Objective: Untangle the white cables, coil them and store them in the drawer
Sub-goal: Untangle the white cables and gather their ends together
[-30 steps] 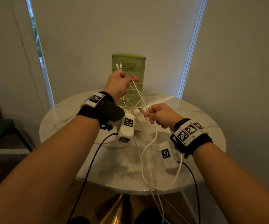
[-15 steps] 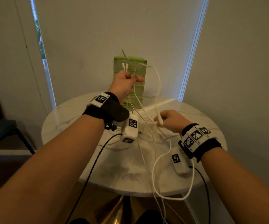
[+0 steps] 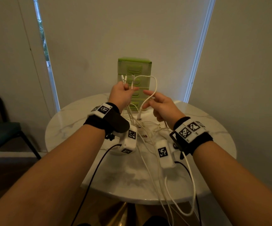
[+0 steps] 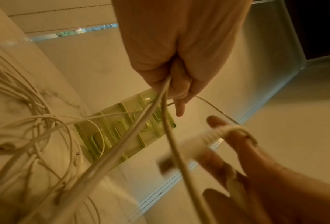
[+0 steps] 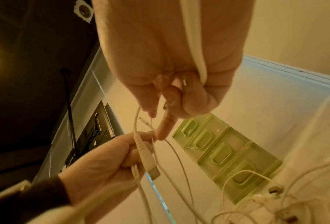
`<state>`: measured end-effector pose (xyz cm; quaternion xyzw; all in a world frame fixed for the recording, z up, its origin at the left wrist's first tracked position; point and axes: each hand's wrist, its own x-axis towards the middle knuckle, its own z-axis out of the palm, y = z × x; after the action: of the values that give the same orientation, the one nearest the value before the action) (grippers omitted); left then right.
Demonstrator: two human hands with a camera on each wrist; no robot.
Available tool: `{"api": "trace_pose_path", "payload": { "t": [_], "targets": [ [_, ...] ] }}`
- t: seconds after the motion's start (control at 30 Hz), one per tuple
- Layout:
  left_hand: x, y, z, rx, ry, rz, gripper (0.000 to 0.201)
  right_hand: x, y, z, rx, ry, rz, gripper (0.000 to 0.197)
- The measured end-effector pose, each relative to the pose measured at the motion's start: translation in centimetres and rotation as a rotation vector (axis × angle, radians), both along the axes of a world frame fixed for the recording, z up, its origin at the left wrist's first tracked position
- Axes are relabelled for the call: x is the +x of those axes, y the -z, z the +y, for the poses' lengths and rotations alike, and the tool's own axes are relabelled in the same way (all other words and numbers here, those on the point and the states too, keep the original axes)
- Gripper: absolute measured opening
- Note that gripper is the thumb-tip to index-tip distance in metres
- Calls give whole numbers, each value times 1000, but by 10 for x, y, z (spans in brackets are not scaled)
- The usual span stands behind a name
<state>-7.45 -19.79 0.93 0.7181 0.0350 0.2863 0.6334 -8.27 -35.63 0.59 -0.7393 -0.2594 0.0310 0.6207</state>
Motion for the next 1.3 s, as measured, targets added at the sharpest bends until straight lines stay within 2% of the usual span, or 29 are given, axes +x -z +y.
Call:
{"api": "trace_pose_path", "payload": {
  "t": [0.07,0.13,0.2,0.27,0.33,0.4,0.5,0.63,0.73,0.83,0.9,0.97,1.03,1.1,1.17,1.23,1.3],
  "targets": [
    [0,4,3,33,-3,-2,14,2,-6,2,119,13,5,37],
    [0,9,5,75,11,-10,12,5,-11,5,162,58,-33,29],
    [-2,12,5,113,27,-15,23,7,-17,7,139,122,-75,17],
    [-7,12,2,122,81,-22,36,11,-20,10,80,156,-80,24],
    [-11,10,-3,128,160,-32,35,14,-20,14,-1,134,-109,25],
    [-15,8,-8,175,194,-22,30,16,-18,19,-59,101,-164,23],
    [-19,8,-12,219,226,8,11,20,-15,24,-114,78,-203,28],
    [-18,16,-7,173,189,45,30,28,-10,27,-416,153,-328,33],
    [-14,21,-6,168,113,64,31,31,-6,25,-448,115,-199,31],
    [-8,20,4,96,-112,31,24,32,-3,17,-540,41,17,28],
    [-7,19,11,36,-111,35,28,36,2,9,-566,117,30,25],
    [-9,18,9,22,-39,48,29,43,7,2,-624,345,-106,27],
    [-11,20,2,3,19,55,28,47,10,-2,-749,479,-230,50],
    [-12,22,-5,-30,53,58,27,42,9,1,-708,389,-297,71],
    [-12,22,-11,-41,68,66,26,36,8,8,-506,285,-350,79],
    [-14,20,-14,-32,75,80,24,32,3,12,-233,252,-382,72],
    [-17,17,-14,-33,74,90,23,33,-4,14,-46,269,-465,44]
  ]
}}
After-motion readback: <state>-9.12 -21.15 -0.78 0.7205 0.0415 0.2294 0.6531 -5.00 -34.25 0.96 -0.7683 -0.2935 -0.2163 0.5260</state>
